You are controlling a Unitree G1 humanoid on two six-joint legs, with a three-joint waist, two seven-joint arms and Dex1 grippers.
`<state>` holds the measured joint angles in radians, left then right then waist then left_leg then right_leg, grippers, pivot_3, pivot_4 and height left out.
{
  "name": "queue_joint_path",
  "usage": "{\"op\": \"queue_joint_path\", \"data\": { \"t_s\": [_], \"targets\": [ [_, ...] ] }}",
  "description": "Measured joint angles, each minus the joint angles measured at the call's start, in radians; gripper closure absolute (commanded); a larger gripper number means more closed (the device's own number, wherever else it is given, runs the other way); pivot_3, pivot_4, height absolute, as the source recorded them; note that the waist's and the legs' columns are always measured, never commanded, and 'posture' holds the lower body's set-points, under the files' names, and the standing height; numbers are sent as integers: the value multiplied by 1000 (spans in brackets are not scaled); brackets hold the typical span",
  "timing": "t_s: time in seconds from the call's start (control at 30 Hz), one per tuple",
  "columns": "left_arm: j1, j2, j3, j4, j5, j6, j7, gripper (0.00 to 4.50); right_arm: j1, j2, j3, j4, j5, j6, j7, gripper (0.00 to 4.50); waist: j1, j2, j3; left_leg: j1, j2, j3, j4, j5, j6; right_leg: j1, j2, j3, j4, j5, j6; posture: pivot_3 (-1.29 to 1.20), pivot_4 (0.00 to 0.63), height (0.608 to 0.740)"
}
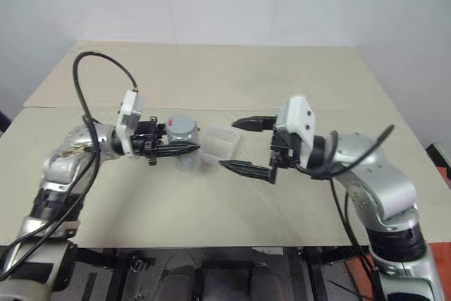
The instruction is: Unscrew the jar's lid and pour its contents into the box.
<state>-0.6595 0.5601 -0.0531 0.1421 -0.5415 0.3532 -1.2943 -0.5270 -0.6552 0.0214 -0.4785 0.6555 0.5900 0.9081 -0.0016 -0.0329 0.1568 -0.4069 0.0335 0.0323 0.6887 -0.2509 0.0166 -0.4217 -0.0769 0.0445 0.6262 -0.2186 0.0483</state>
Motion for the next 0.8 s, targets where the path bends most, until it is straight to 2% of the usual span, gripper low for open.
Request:
{"op": "queue_joint_path", "data": {
  "t_s": [0.1,0.23,0.43,0.8],
  "targets": [
    [-16,-64,-17,64,33,-84,-27,2418,-78,55,53,10,-3,57,-43,0,-3,0,0,-1,0,0,0,0,0,-1,0,0,0,0,0,0,150,740],
    [-20,-99,-33,113,56,-153,-65,2418,-148,96,91,44,-7,121,-94,0,-5,0,0,-1,0,0,1,0,0,-1,0,0,1,0,0,0,150,740],
    [-41,-114,-33,133,69,-198,-94,2418,-199,128,114,89,-21,178,-142,0,-6,0,0,-2,0,-1,2,0,0,-1,0,-1,2,0,0,0,150,740],
    [-53,-119,-31,133,69,-202,-106,2418,-227,177,126,163,-26,185,-132,0,-10,0,0,-3,0,-2,3,0,0,-1,0,-1,3,0,0,0,150,740]
  ]
}}
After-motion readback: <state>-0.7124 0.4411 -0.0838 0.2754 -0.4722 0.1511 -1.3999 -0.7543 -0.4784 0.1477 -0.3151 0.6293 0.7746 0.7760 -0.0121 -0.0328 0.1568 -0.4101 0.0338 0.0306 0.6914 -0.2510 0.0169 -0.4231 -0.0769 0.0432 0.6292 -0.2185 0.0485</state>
